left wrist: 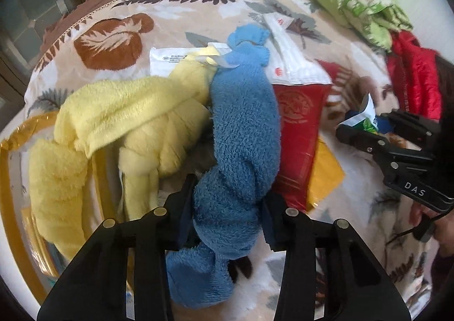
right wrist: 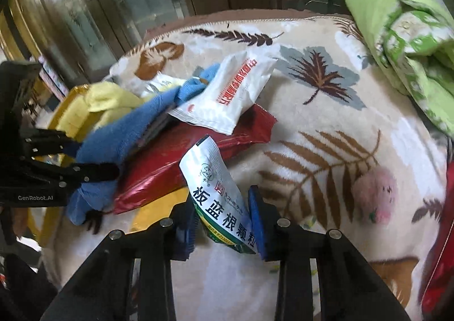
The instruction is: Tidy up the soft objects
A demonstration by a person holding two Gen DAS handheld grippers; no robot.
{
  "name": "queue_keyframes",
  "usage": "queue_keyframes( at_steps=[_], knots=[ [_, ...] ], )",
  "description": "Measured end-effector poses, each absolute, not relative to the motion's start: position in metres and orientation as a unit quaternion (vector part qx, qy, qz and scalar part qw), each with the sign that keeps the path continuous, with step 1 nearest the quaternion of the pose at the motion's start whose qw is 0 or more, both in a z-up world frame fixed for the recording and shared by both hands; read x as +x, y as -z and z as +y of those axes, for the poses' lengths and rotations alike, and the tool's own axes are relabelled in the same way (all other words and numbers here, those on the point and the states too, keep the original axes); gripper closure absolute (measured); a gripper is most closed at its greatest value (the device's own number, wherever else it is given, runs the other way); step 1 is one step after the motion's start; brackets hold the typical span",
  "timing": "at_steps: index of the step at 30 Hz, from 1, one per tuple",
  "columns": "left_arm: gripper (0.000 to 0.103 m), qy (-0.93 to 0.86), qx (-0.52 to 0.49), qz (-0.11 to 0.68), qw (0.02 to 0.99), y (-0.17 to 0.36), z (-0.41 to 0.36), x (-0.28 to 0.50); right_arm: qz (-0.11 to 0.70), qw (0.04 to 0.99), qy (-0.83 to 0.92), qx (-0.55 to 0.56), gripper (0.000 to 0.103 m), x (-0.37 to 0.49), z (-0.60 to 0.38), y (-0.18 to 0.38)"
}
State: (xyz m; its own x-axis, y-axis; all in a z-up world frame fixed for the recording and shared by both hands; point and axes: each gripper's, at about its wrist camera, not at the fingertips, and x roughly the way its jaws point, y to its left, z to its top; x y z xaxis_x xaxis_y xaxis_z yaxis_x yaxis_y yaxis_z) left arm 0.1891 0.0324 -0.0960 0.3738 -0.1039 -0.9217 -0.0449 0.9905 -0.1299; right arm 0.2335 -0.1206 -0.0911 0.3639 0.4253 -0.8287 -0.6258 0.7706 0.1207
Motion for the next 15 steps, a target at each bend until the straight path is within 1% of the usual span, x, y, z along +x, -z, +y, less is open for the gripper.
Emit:
queue_keyframes(
  at_steps=[6, 10, 15],
  knots=[
    [0.063, 0.037, -0.099, 0.54, 0.835, 0.083, 0.035, 0.166, 0.454, 0.823, -0.334, -0.073, 0.07, 0.212, -0.127, 0.078],
    [0.063, 0.044, -0.123, 0.518, 0.845, 0.061, 0.043, 0.149, 0.446, 0.821, -0.35, -0.071, 0.07, 0.195, -0.119, 0.065],
    [0.063, 0.022, -0.127, 0.491, 0.861, 0.029, 0.065, 0.125, 0.433, 0.816, -0.377, -0.071, 0.07, 0.18, -0.092, 0.046]
  ],
)
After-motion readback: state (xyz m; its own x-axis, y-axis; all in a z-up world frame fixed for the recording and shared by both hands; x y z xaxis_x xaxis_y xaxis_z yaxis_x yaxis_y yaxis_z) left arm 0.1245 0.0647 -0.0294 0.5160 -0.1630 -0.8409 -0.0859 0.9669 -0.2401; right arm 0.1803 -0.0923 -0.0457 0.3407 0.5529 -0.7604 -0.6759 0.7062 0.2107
